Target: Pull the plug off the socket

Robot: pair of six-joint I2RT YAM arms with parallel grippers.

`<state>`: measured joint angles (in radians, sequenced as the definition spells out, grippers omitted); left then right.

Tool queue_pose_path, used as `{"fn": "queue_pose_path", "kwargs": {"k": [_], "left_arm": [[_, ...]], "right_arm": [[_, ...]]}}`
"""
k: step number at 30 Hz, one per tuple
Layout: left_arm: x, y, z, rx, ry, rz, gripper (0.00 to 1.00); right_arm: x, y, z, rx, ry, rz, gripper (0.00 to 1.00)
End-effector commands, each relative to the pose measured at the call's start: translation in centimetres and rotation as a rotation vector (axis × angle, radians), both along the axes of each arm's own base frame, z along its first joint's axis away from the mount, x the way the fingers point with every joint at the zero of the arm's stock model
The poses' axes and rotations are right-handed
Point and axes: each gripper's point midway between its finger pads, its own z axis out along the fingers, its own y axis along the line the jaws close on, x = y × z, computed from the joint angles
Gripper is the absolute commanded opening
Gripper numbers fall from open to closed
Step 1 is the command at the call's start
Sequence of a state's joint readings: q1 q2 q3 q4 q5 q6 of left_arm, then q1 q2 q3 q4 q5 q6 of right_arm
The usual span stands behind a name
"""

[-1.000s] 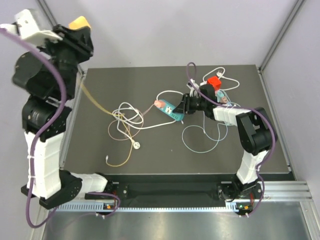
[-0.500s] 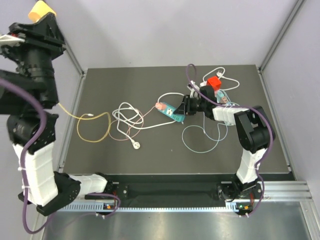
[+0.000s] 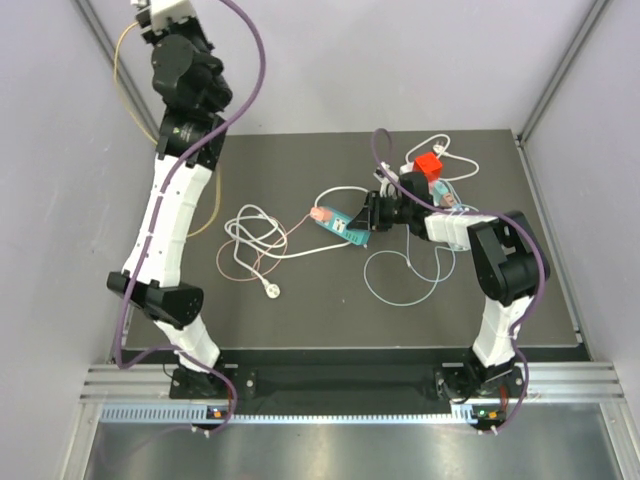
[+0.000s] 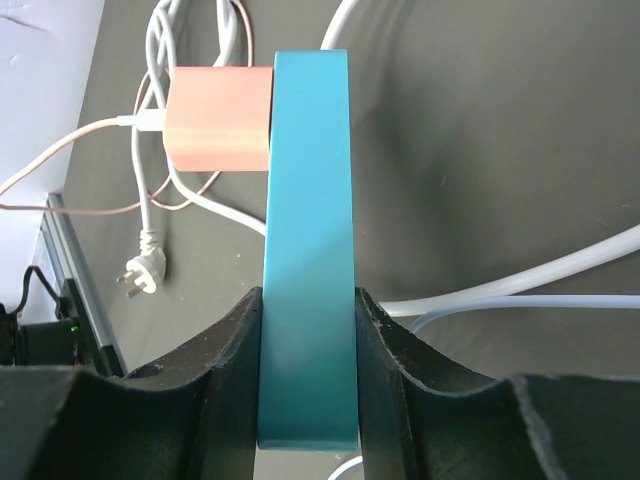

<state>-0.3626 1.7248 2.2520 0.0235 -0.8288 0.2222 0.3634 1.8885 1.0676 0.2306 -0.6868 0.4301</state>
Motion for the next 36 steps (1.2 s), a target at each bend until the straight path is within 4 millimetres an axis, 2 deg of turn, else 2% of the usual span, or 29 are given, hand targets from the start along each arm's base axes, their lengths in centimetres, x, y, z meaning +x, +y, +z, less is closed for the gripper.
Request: {"fn": "queue_pose_path", "kwargs": {"k": [1,4,5,8,11,12,14,15,16,18,20,21,23,26,27,30,31,32,34,36], "left_arm": [[-3.6,6.1,4.6,-0.127,-0.228,0.09,0.0],[-1.4,8.1,2.6,-0.117,-0.209,0.14,0.0],[-0.5,9.3,1.7,-0.111,-0.196,0.165,0.0],[2.7,11.0,-2.5,-0.133,-0.138,0.184,0.0],[5.9,11.6,-7.3,-0.143,-0.05,0.182,0.0],[7.0,11.6,-9.8,-0.142,0.001,0.185,0.0],[8.3,11.8,-12.9,-0.155,0.05,0.185,0.0],[9.2,11.7,-15.6,-0.155,0.102,0.178,0.0],[9.7,11.7,-17.0,-0.161,0.126,0.176,0.0],[10.8,11.5,-21.5,-0.191,0.21,0.167,0.0],[12.1,10.8,-24.9,-0.201,0.283,0.127,0.0],[12.4,10.6,-27.2,-0.227,0.333,0.117,0.0],[13.1,10.1,-30.0,-0.269,0.381,0.085,0.0],[13.2,9.7,-34.2,-0.313,0.483,0.061,0.07],[13.0,9.7,-35.7,-0.325,0.518,0.059,0.13],[12.8,9.4,-38.4,-0.379,0.564,0.017,0.29],[12.6,9.0,-39.3,-0.393,0.587,0.003,0.4],[12.4,10.5,-39.9,-0.431,0.591,-0.001,0.45],[11.8,11.1,-41.1,-0.466,0.618,-0.01,0.55],[11.5,10.9,-42.2,-0.503,0.642,-0.057,0.59]], "right_arm": [[1.1,0.4,2.4,0.05,-0.084,0.033,0.0],[1.0,0.6,2.5,0.061,-0.08,0.041,0.0],[0.9,0.7,2.5,0.065,-0.077,0.048,0.0],[0.9,0.8,2.6,0.069,-0.078,0.052,0.0],[1.0,0.7,2.6,0.069,-0.08,0.052,0.0],[0.9,0.8,2.7,0.071,-0.083,0.055,0.0],[0.9,0.7,2.7,0.072,-0.082,0.057,0.0],[0.9,0.7,2.7,0.072,-0.08,0.058,0.0],[1.0,0.6,2.8,0.073,-0.082,0.056,0.0],[1.0,0.6,2.6,0.072,-0.078,0.058,0.0],[1.0,0.5,2.6,0.071,-0.079,0.057,0.0],[1.0,0.6,2.5,0.071,-0.076,0.06,0.0],[1.1,0.5,2.5,0.071,-0.075,0.059,0.0],[1.0,0.4,2.5,0.073,-0.075,0.065,0.0],[0.9,0.5,2.5,0.073,-0.076,0.07,0.0],[0.9,0.6,2.7,0.08,-0.075,0.079,0.0],[0.8,0.6,2.7,0.081,-0.075,0.08,0.0],[0.8,0.6,2.7,0.083,-0.073,0.082,0.0],[0.7,0.6,2.8,0.084,-0.076,0.086,0.0],[0.8,0.5,2.9,0.086,-0.08,0.084,0.0]]}}
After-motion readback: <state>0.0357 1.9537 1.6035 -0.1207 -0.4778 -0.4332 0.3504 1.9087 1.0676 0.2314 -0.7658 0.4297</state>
